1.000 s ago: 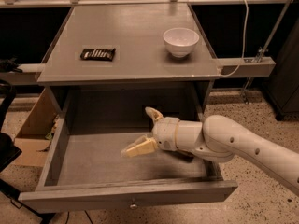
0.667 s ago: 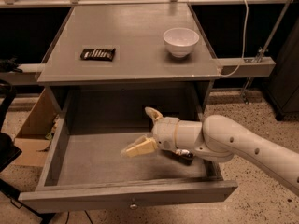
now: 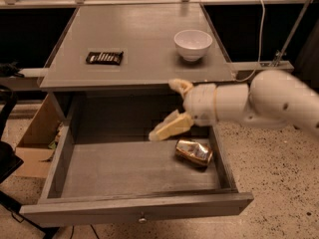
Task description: Place orange can into top drawer
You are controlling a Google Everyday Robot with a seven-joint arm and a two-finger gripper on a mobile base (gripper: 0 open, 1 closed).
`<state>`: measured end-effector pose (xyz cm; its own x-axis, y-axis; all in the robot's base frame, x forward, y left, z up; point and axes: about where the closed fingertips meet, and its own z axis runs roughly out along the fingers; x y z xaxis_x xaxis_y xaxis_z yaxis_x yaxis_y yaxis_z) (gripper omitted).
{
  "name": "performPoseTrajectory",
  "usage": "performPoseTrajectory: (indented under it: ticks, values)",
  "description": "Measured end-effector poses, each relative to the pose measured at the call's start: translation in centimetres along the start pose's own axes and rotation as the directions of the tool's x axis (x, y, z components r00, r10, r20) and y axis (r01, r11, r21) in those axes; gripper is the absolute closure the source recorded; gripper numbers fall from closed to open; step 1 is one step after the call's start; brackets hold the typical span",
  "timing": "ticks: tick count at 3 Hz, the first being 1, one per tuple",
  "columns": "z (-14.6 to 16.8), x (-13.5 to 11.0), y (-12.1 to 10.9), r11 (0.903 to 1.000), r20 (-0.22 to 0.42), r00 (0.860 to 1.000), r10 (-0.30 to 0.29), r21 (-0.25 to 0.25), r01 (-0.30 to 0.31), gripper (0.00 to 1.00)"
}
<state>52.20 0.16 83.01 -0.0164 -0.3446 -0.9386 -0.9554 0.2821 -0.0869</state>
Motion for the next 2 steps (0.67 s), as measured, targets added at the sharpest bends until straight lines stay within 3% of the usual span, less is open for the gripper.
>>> performPoseTrajectory:
  ticks: [1,2]
  values:
    - [-6.1,-6.0,-2.4,0.9980,-0.109,0.992,-0.058,0.017,0.061,0.00]
    - [-11.7,-8.6,-1.0,0.9965,-0.204,0.976,-0.081,0.005,0.084,0.00]
